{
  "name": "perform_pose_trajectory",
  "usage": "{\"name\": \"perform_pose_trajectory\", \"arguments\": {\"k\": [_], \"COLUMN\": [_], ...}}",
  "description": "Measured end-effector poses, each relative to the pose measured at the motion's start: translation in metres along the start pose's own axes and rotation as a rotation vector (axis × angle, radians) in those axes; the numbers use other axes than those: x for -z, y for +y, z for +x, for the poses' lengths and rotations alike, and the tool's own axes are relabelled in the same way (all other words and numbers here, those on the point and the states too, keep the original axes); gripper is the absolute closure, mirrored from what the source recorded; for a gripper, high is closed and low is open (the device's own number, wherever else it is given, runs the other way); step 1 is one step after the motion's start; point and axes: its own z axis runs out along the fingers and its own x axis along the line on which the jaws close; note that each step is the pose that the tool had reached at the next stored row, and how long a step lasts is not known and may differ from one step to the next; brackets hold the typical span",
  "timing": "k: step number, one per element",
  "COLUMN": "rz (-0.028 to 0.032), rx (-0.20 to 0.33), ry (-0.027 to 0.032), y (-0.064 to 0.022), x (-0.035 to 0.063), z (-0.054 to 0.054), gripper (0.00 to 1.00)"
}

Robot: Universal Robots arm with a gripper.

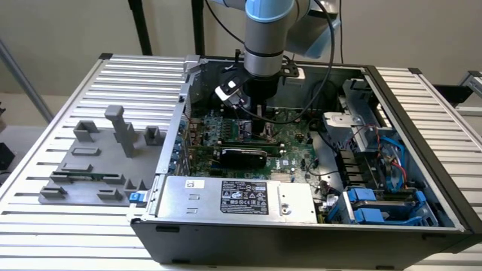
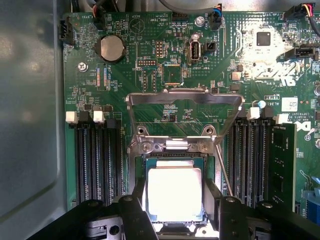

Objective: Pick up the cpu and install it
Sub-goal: 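Place the cpu into insertion slot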

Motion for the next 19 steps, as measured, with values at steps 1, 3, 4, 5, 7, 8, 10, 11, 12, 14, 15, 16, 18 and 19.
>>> {"name": "perform_pose_trajectory", "arguments": {"k": [1, 3, 4, 5, 7, 8, 10, 11, 12, 14, 15, 16, 18, 19], "rz": [0.0002, 0.001, 0.0014, 0.002, 0.0033, 0.0037, 0.0045, 0.005, 0.0053, 0.0062, 0.0066, 0.007, 0.0078, 0.0081], "rx": [0.0, 0.0, 0.0, 0.0, 0.0, 0.0, 0.0, 0.0, 0.0, 0.0, 0.0, 0.0, 0.0, 0.0], "ry": [0.0, -0.0002, -0.0003, -0.0004, -0.0007, -0.0007, -0.001, -0.0012, -0.0015, -0.0023, -0.0026, -0.0032, -0.0046, -0.0053], "y": [0.0, 0.0, 0.0, 0.0, 0.0, 0.0, 0.0, 0.0, 0.0, 0.0, 0.0001, 0.0002, 0.0007, 0.001], "x": [0.0, 0.0001, 0.0001, 0.0001, 0.0001, 0.0001, 0.0001, 0.0001, 0.0, 0.0, 0.0, 0.0, -0.0001, -0.0001], "z": [0.0, 0.0, 0.0, -0.0001, -0.0001, 0.0, 0.0, 0.0, 0.0, 0.0, 0.0, 0.0, 0.0, 0.0], "gripper": [0.46, 0.46, 0.46, 0.46, 0.46, 0.46, 0.46, 0.46, 0.46, 0.46, 0.46, 0.46, 0.46, 0.46]}}
